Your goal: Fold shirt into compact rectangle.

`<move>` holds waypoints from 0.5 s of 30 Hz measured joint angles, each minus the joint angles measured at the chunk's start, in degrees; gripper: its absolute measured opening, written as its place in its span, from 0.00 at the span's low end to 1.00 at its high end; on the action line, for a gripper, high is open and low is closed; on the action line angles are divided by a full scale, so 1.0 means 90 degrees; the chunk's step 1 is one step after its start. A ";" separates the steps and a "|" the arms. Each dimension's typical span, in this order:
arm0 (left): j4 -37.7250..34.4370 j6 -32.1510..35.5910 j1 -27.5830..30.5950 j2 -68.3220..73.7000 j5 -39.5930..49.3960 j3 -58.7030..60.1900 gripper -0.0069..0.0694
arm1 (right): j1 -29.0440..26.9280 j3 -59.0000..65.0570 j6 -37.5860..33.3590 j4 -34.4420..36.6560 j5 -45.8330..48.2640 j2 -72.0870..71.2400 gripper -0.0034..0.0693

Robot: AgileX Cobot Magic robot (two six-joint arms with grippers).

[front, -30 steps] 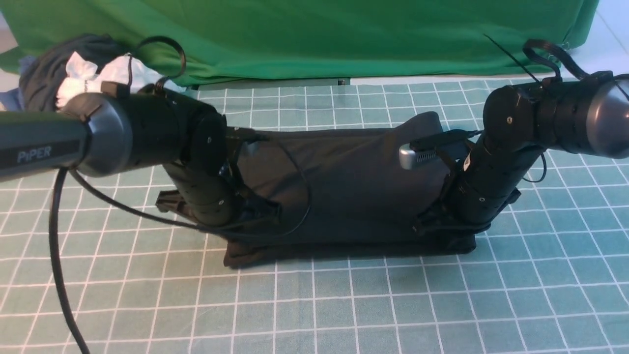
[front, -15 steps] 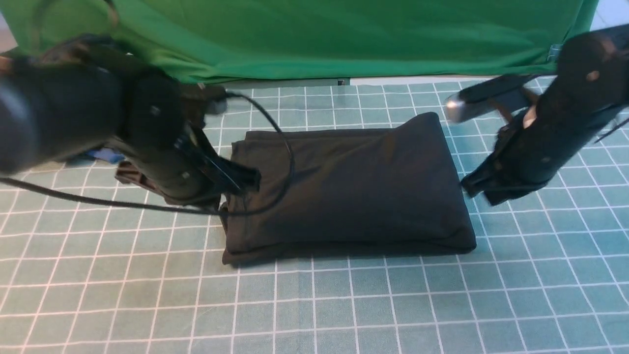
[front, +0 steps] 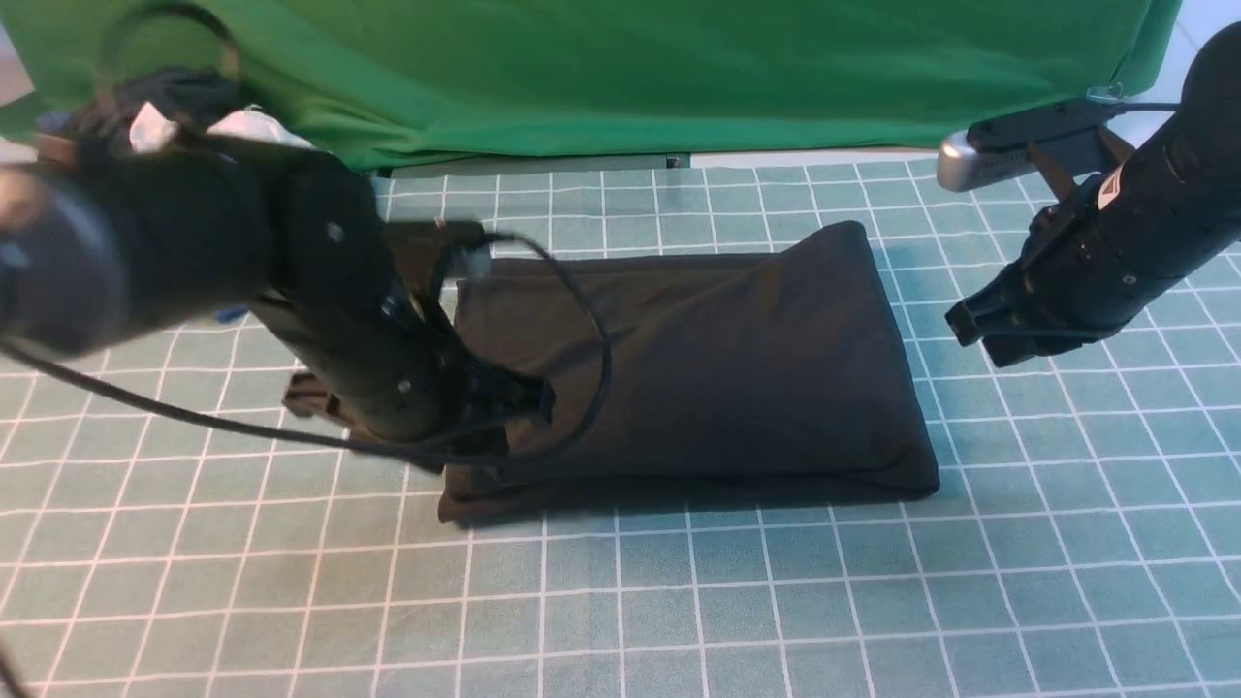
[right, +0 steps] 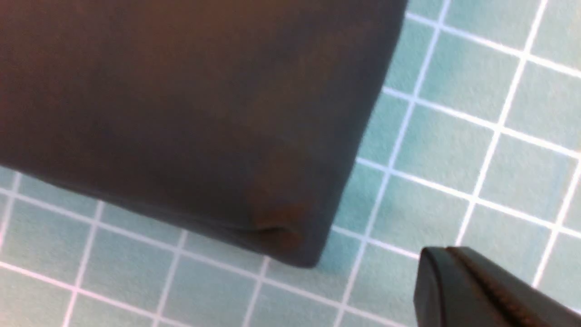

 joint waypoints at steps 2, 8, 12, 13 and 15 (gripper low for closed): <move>0.0026 -0.0157 0.0000 0.0378 -0.0096 0.0008 0.81 | -0.0006 0.0000 -0.0048 0.0029 -0.0091 0.0000 0.06; 0.0021 -0.0402 0.0000 0.0928 -0.0580 0.0008 0.99 | -0.0012 0.0000 -0.0107 0.0049 -0.0166 0.0136 0.06; 0.0015 -0.0402 0.0000 0.0948 -0.0806 0.0008 0.96 | -0.0012 0.0000 -0.0174 0.0055 -0.0171 0.0312 0.06; 0.0015 -0.0402 0.0000 0.0957 -0.0856 0.0008 0.92 | -0.0012 0.0000 -0.0194 0.0063 -0.0171 0.0366 0.06; 0.0015 -0.0402 0.0000 0.0969 -0.0954 0.0008 0.77 | -0.0012 0.0000 -0.0201 0.0063 -0.0171 0.0488 0.06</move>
